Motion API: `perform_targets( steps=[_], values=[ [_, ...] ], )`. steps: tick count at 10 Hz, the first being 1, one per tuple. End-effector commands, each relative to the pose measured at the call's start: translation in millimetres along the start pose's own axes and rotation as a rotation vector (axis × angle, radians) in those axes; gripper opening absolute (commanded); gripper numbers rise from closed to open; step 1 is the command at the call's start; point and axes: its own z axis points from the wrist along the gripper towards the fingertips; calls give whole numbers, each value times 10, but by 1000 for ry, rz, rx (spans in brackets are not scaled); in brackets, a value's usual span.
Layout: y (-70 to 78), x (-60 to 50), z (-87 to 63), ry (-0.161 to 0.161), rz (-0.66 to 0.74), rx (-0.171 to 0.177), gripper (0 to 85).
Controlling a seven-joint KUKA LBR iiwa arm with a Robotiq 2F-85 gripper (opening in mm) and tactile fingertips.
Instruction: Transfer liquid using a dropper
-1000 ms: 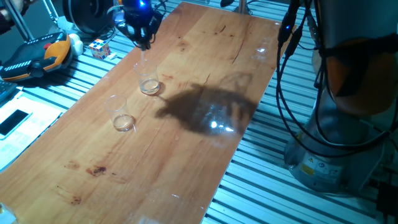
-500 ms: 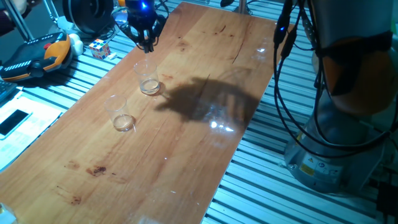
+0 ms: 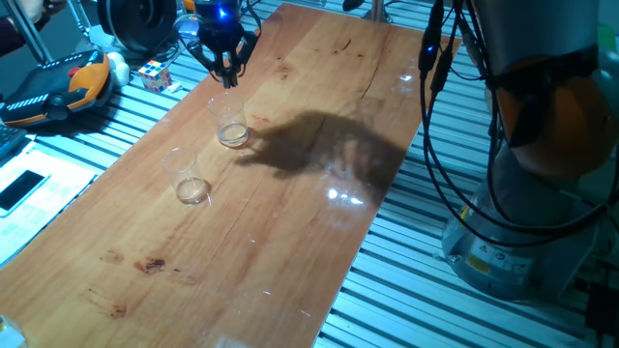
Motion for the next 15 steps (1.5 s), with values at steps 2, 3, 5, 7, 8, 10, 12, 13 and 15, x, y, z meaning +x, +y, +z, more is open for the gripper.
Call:
perform_targets(
  steps=[2, 3, 5, 7, 8, 10, 12, 13, 15],
  values=[
    [17, -27, 56, 1, 2, -1, 10],
    [24, -45, 90, -1, 4, -3, 10],
    [37, -81, 163, -1, 11, -5, 10],
    [41, -108, 207, 12, 25, -10, 10],
    [40, -125, 220, 21, 30, -11, 10],
    [28, -161, 258, 28, 35, -12, 10],
    [15, -170, 297, 34, 47, -13, 10],
    [17, -171, 323, 39, 53, -16, 10],
    [16, -167, 376, 44, 59, -22, 10]
  ],
)
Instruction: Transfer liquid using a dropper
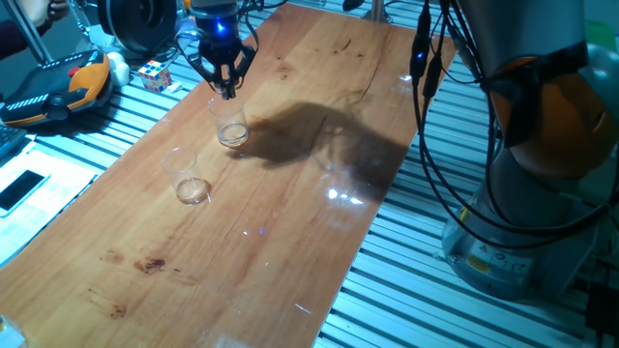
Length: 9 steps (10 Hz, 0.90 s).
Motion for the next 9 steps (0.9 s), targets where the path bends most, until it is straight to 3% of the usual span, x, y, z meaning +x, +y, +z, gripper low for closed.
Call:
perform_targets(
  steps=[1, 9],
  values=[
    [0, -2, 16, 0, 2, -1, 10],
    [-8, -22, 150, 28, 19, -17, 10]
  ],
)
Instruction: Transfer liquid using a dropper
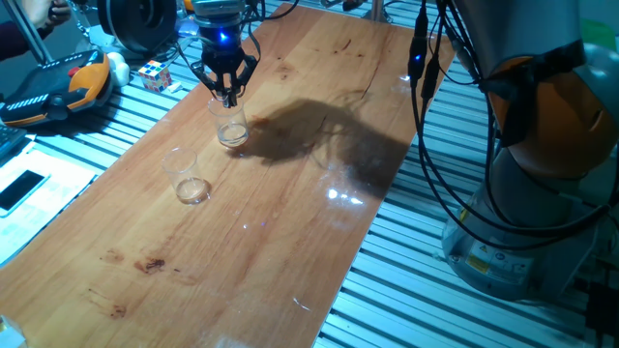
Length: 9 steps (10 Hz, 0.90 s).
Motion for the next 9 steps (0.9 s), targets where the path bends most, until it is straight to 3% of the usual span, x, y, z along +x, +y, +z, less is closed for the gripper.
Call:
perform_targets(
  steps=[1, 9],
  values=[
    [-1, -1, 8, 3, 0, 0, 10],
    [-2, -6, 35, 17, -8, -1, 30]
  ],
)
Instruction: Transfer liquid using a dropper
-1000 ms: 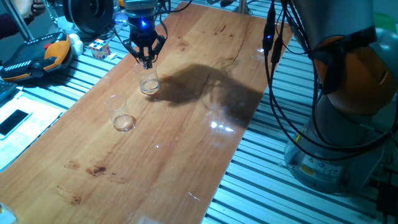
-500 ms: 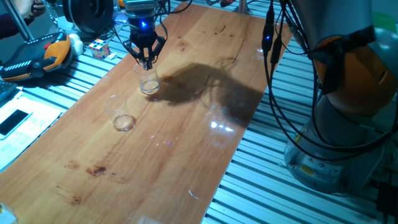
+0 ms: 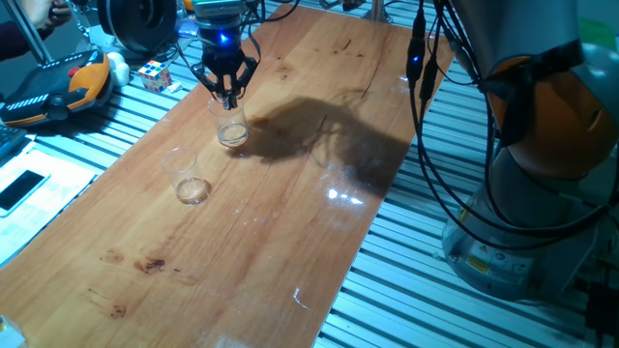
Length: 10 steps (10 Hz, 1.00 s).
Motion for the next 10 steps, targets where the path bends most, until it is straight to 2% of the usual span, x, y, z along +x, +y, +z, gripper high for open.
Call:
perform_targets(
  steps=[1, 3, 4, 10],
  values=[
    [-1, -1, 1, 0, 0, 0, 63],
    [-2, -3, 1, 1, 2, 2, 137],
    [-3, -4, 0, 4, 0, 4, 147],
    [-8, -8, 12, 7, -5, 3, 150]
  ],
)
